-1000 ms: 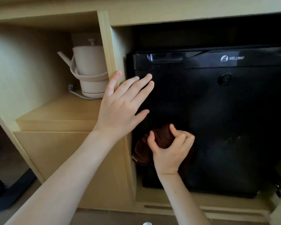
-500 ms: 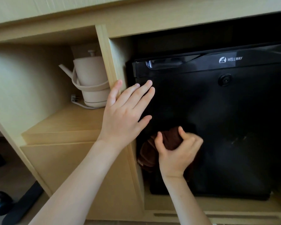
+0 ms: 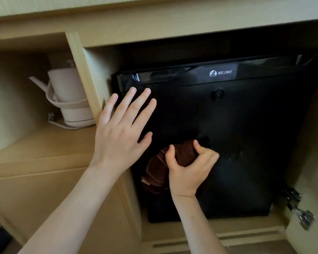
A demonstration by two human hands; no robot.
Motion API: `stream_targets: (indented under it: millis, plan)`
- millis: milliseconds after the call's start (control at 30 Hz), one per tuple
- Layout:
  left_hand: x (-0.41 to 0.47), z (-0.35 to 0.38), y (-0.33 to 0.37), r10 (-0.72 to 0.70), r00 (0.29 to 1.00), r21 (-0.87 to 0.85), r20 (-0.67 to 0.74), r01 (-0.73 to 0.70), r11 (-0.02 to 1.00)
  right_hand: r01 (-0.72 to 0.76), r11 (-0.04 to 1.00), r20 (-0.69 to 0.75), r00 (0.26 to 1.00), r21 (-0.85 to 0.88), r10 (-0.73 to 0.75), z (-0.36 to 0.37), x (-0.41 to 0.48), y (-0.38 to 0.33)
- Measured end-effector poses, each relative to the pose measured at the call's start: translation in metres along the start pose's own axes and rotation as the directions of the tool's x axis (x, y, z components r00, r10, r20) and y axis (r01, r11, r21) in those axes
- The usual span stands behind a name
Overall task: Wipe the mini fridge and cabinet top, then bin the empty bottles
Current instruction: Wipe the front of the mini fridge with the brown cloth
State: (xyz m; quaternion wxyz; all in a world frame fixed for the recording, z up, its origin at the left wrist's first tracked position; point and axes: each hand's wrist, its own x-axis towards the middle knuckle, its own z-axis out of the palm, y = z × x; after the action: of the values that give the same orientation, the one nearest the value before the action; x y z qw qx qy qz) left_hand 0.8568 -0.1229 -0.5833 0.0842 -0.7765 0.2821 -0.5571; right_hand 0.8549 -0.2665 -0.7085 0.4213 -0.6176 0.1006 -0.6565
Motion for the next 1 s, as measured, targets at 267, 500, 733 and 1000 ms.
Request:
stream_targets:
  millis: [267, 500, 733, 1000]
  plan:
    - [0.008, 0.012, 0.018, 0.038, 0.999, -0.153, -0.006, -0.039, 0.987, -0.178, 0.982, -0.048, 0.983, -0.063, 0.175, -0.032, 0.006, 0.025]
    - [0.005, 0.031, 0.029, -0.038, 0.999, -0.285, -0.019, 0.031, 0.958, -0.065, 0.997, -0.154, 0.986, 0.038, 0.07, -0.023, 0.039, 0.028]
    - [0.003, 0.032, 0.028, -0.035, 0.999, -0.293, -0.015, 0.029, 0.956, -0.303, 0.952, -0.177, 0.935, 0.045, 0.306, -0.039, 0.006, 0.046]
    - [0.005, 0.025, 0.027, -0.015, 0.999, -0.292, 0.029, 0.022, 0.956, -0.477, 0.809, -0.13, 0.877, -0.343, 0.462, -0.046, 0.0, 0.034]
